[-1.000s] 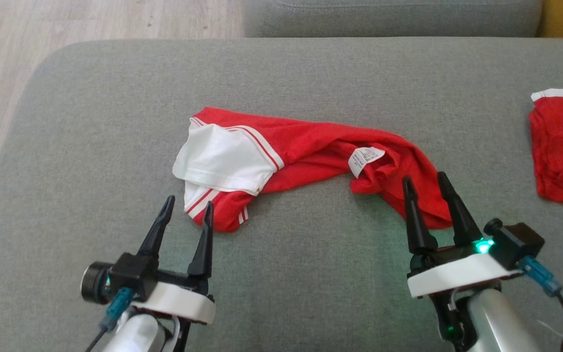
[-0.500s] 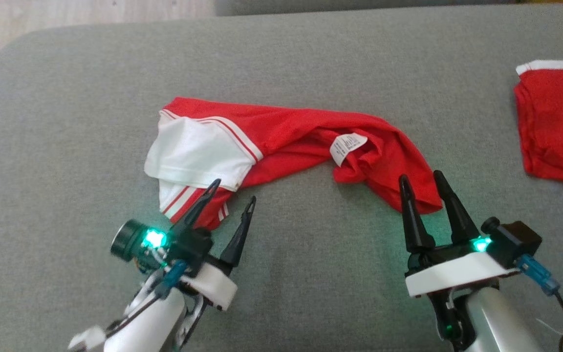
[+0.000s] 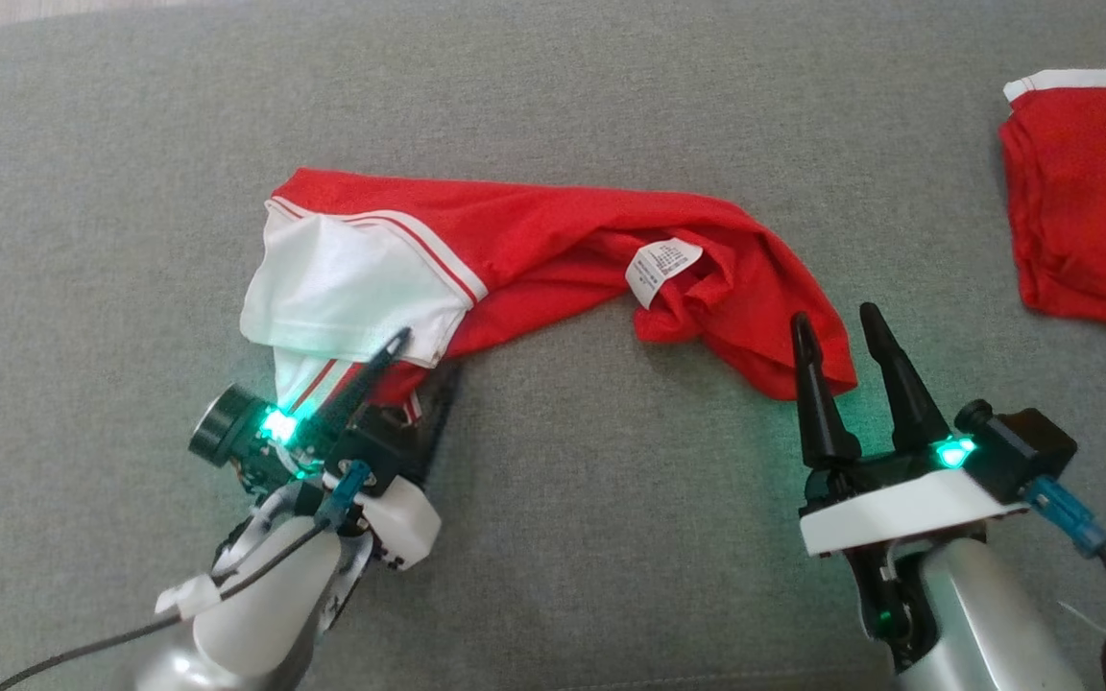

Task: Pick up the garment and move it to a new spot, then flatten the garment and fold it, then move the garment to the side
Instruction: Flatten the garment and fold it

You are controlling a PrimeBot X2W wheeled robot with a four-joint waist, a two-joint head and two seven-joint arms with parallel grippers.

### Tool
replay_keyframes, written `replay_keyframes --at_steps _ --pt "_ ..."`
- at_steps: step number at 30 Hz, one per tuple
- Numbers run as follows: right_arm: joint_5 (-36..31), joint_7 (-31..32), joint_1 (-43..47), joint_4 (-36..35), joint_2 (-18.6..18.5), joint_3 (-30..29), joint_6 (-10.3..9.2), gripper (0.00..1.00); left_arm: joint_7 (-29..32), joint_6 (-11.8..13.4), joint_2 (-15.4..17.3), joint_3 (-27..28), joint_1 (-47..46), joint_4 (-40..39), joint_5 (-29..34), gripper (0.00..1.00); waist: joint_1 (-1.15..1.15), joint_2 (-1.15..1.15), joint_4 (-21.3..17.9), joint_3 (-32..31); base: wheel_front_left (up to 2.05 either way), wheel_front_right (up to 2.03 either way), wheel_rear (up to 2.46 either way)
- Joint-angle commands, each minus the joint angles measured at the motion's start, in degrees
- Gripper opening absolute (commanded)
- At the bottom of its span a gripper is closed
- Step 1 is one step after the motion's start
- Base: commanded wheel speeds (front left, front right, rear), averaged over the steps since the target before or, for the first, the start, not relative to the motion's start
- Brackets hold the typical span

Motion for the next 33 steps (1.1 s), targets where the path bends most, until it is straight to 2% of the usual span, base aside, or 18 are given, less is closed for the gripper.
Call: replay_keyframes --at_steps 1,2,3,13,18,22,26,30,33 --pt "-0.18 -0.62 -1.11 -2.08 -0.09 1.01 -0.04 1.00 -0.31 0.29 1.00 1.72 -2.65 -1.02 -0.28 0.47 -0.01 0.00 0.00 0.00 0.00 0.00 0.00" --pt "-0.15 -0.62 -1.11 -2.07 -0.09 0.97 -0.04 1.00 -0.35 0.21 0.87 1.72 -2.77 -0.69 -0.47 0.08 -0.01 0.00 0.00 -0.01 0.00 0.00 0.00" --pt "-0.13 -0.62 -1.11 -2.05 -0.09 0.94 -0.04 1.00 -0.49 0.14 0.74 1.74 -2.90 -0.45 -0.65 0.00 -0.01 0.00 0.01 -0.05 0.00 0.00 0.00" --pt "-0.14 -0.62 -0.80 -1.17 -0.09 0.92 -0.04 1.00 -2.27 0.47 0.47 2.30 -3.44 -1.83 -2.06 0.00 -0.01 0.00 0.63 -1.93 0.00 0.00 0.00" --pt "0.13 -0.62 -0.69 -0.92 -0.09 1.18 -0.04 1.00 -1.59 0.83 2.58 4.08 -4.77 -5.60 -3.04 0.00 -0.01 0.00 0.66 -3.34 0.00 0.00 0.00" --pt "0.96 -0.62 -1.12 -1.05 -0.09 2.17 -0.04 1.00 1.50 -1.35 6.21 5.77 -10.12 -10.37 -3.47 0.00 -0.01 0.00 -0.85 -3.25 0.00 0.00 0.00" --pt "1.79 -0.62 -2.18 -1.67 -0.09 3.08 -0.04 1.00 6.02 -4.96 10.36 6.89 -17.75 -12.31 -3.05 0.00 -0.01 0.00 -3.67 -1.40 0.00 0.00 0.00" --pt "3.02 -0.62 -3.36 -2.34 -0.09 4.25 -0.04 1.00 11.27 -9.75 14.93 6.80 -26.18 -10.63 -1.63 0.00 -0.01 0.00 -7.03 1.08 0.00 0.00 0.00" --pt "3.99 -0.62 -4.12 -2.78 -0.09 5.44 -0.04 1.00 14.02 -12.05 17.36 6.08 -31.72 -7.77 -0.87 0.00 -0.01 0.00 -9.59 2.79 0.00 0.00 0.00"
